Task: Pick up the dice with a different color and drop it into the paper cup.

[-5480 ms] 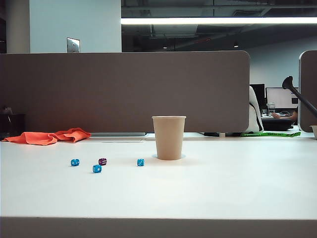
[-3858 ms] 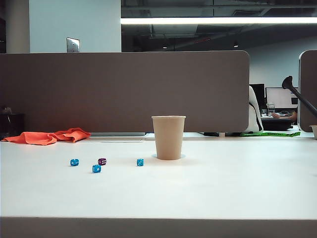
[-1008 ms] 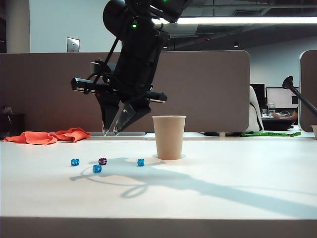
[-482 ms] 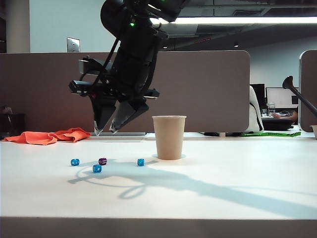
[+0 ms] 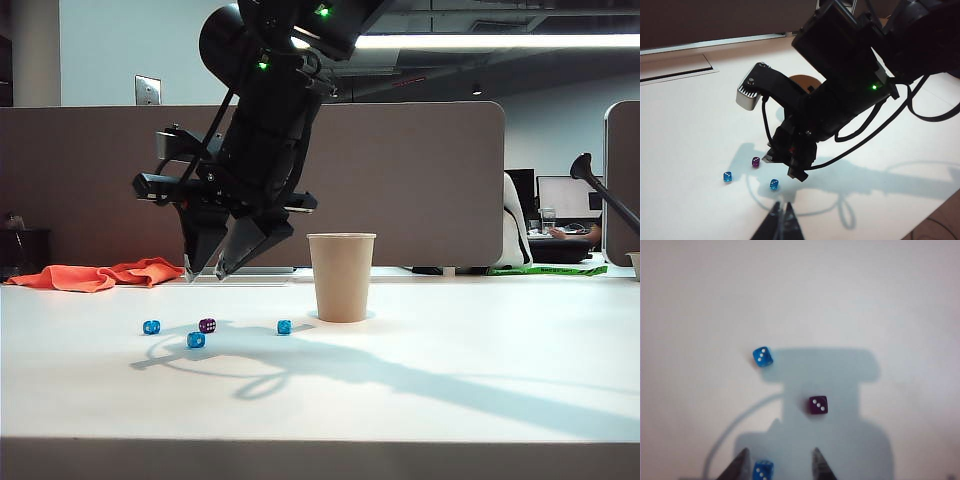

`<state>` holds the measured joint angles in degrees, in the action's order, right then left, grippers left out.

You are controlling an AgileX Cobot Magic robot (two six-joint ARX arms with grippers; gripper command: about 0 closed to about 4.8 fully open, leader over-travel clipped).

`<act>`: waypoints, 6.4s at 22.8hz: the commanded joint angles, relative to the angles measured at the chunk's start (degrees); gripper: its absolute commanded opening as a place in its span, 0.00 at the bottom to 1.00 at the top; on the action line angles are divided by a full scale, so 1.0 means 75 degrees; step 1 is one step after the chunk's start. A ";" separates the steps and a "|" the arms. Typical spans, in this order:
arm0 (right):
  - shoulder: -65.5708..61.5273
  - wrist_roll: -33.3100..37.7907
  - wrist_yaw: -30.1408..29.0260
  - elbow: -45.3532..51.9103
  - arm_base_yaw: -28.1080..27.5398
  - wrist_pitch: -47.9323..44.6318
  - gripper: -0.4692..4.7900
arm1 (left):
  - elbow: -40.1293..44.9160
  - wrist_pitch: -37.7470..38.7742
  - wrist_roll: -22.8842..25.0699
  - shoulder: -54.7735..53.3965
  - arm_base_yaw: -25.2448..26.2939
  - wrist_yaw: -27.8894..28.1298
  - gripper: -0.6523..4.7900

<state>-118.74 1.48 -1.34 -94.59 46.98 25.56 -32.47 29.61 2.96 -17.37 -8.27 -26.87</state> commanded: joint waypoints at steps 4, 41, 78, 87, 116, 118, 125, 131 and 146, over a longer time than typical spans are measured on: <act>0.0038 0.0029 -0.0041 -0.0029 0.0020 -0.0187 0.45 | -0.0041 -0.0073 0.0000 -0.0003 -0.0006 -0.0017 0.11; -0.0516 0.0236 0.0216 -0.0029 0.0023 -0.0527 0.49 | -0.0041 -0.0073 -0.0055 0.0000 -0.0006 -0.0020 0.11; -0.0804 0.0236 0.0356 -0.0029 -0.0192 -0.1609 0.49 | -0.0041 -0.0076 -0.0055 0.0000 -0.0006 -0.0023 0.11; -0.0842 0.0239 0.0152 -0.0029 -0.0172 -0.1620 0.49 | -0.0041 -0.0076 -0.0055 0.0000 -0.0006 -0.0020 0.11; -0.1198 0.0239 -0.0017 -0.0029 -0.0166 -0.1757 0.49 | -0.0041 -0.0166 -0.0055 0.0000 -0.0006 -0.0023 0.11; -0.1198 0.0239 -0.0015 -0.0029 -0.0152 -0.1789 0.49 | -0.0041 -0.0286 -0.0055 0.0000 -0.0006 -0.0023 0.11; -0.1198 0.0236 0.0044 -0.0029 -0.0064 -0.1775 0.35 | -0.0041 -0.0344 -0.0058 0.0000 -0.0006 -0.0023 0.11; -0.1198 0.0236 0.0047 -0.0029 -0.0029 -0.1757 0.34 | -0.0041 -0.0344 -0.0076 0.0006 -0.0006 -0.0050 0.11; -0.1160 0.0233 0.0245 -0.0029 -0.0035 -0.1848 0.31 | -0.0041 -0.0353 -0.0259 0.0009 -0.0006 -0.0047 0.11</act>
<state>-127.76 3.16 0.27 -94.61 46.65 12.69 -32.47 27.88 1.23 -17.32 -8.27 -26.87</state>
